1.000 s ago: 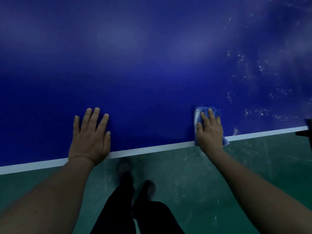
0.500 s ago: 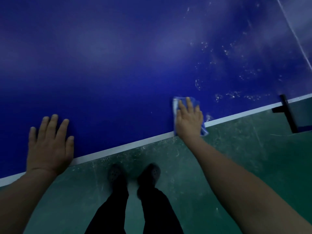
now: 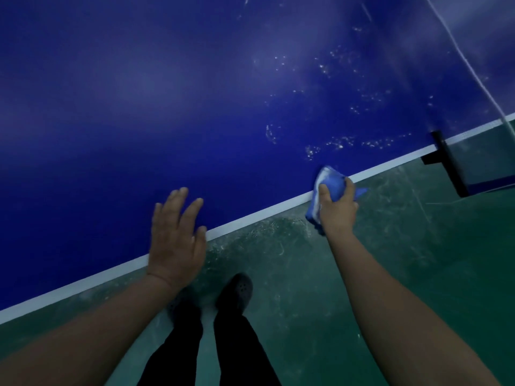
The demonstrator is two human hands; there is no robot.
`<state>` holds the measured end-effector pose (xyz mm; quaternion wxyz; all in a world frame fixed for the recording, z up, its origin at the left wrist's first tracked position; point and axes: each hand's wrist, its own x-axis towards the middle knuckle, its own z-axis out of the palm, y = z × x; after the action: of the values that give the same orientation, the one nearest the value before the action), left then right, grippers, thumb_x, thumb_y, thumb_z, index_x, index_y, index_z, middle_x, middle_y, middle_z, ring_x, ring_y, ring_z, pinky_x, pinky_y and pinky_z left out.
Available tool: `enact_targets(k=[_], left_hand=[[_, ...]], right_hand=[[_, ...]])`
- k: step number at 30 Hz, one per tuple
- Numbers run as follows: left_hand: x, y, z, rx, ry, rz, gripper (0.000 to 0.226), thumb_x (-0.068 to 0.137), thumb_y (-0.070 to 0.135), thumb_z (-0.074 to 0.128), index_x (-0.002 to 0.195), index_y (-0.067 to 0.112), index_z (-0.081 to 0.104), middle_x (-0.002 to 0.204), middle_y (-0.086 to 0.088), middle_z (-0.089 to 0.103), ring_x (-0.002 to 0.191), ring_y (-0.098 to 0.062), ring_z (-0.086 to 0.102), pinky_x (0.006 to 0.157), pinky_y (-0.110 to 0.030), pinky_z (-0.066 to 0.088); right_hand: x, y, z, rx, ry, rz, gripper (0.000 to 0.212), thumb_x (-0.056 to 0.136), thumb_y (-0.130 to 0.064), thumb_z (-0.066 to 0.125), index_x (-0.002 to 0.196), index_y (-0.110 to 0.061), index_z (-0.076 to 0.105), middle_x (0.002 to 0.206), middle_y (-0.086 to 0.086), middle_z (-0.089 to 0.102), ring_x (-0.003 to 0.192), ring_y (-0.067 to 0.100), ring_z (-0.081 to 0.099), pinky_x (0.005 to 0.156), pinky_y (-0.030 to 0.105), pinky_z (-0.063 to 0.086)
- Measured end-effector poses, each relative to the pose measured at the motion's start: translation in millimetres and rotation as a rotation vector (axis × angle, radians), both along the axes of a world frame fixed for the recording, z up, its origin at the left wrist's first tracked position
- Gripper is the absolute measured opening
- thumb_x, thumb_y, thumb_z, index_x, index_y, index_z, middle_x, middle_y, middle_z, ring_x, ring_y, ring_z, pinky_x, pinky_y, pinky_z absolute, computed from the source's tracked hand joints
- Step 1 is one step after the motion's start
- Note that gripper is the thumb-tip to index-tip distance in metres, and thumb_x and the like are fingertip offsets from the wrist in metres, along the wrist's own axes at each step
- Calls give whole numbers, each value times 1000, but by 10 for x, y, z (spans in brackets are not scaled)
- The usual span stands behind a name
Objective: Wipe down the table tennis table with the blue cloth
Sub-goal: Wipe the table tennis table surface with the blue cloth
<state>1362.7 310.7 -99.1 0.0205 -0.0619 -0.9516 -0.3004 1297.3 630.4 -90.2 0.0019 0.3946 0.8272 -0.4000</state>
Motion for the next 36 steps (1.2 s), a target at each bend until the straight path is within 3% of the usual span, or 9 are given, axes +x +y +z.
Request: enact_targets(k=[9, 12, 15, 19, 23, 26, 29, 32, 36], left_hand=[[-122, 2858, 557, 532, -98, -377, 59, 104, 33, 30, 155, 4, 28, 166, -13, 19, 155, -23, 11, 125, -45, 13], [-130, 3313, 309, 244, -454, -584, 58, 107, 41, 18, 160, 18, 17, 168, -7, 14, 155, -25, 8, 125, -44, 9], [-164, 3389, 38, 52, -759, -357, 62, 107, 45, 13, 161, 15, 6, 169, -7, 1, 156, -26, -2, 125, -49, 7], [-66, 3822, 356, 500, -364, -432, 62, 106, 41, 18, 160, 12, 8, 169, -4, 2, 155, -17, -4, 126, -32, 0], [-62, 3819, 31, 162, -699, -435, 56, 108, 38, 21, 156, 10, 26, 163, -13, 25, 151, -33, 23, 123, -44, 21], [-68, 3772, 112, 387, -478, -198, 62, 107, 41, 17, 161, 11, 9, 168, 0, -2, 155, -18, -2, 126, -33, 1], [35, 3854, 90, 284, -527, -592, 56, 108, 32, 23, 159, 10, 21, 166, -6, 19, 151, -23, 22, 123, -35, 16], [-24, 3546, -136, 56, -657, -460, 55, 107, 33, 32, 156, 9, 27, 164, -12, 24, 148, -28, 29, 121, -42, 24], [-49, 3021, 122, 262, -443, -355, 53, 107, 31, 36, 157, 17, 30, 167, 0, 19, 151, -16, 22, 120, -31, 21]], right_hand=[[597, 1018, 441, 70, 14, 73, 36, 107, -38, 39, 129, -20, 61, 119, 8, 67, 106, 27, 63, 86, 32, 47], [622, 1368, 646, -43, 106, -100, 29, 106, -29, 45, 122, -16, 66, 112, 3, 69, 97, 18, 65, 85, 32, 53], [804, 1882, 644, 66, 59, -238, 33, 106, -26, 43, 123, -9, 65, 122, 11, 66, 106, 23, 60, 91, 31, 45], [909, 2000, 549, -11, -13, -227, 32, 106, -29, 41, 123, -15, 64, 118, 9, 68, 98, 23, 63, 85, 34, 49], [865, 1908, 539, -146, 95, -291, 31, 106, -29, 42, 120, -14, 66, 113, 4, 68, 99, 24, 65, 82, 32, 51], [926, 1966, 500, -48, 33, -243, 34, 106, -28, 41, 128, -16, 63, 118, -1, 64, 105, 19, 59, 91, 28, 46], [849, 1817, 504, -196, 42, -198, 32, 107, -26, 41, 126, -14, 64, 113, 0, 68, 100, 17, 64, 82, 21, 52], [704, 1692, 638, -163, 55, -118, 33, 108, -28, 40, 132, -18, 60, 125, -3, 61, 109, 14, 59, 85, 14, 46], [543, 1414, 651, -200, -17, 18, 41, 104, -21, 46, 144, -29, 49, 146, 0, 48, 118, 14, 49, 99, 27, 38]])
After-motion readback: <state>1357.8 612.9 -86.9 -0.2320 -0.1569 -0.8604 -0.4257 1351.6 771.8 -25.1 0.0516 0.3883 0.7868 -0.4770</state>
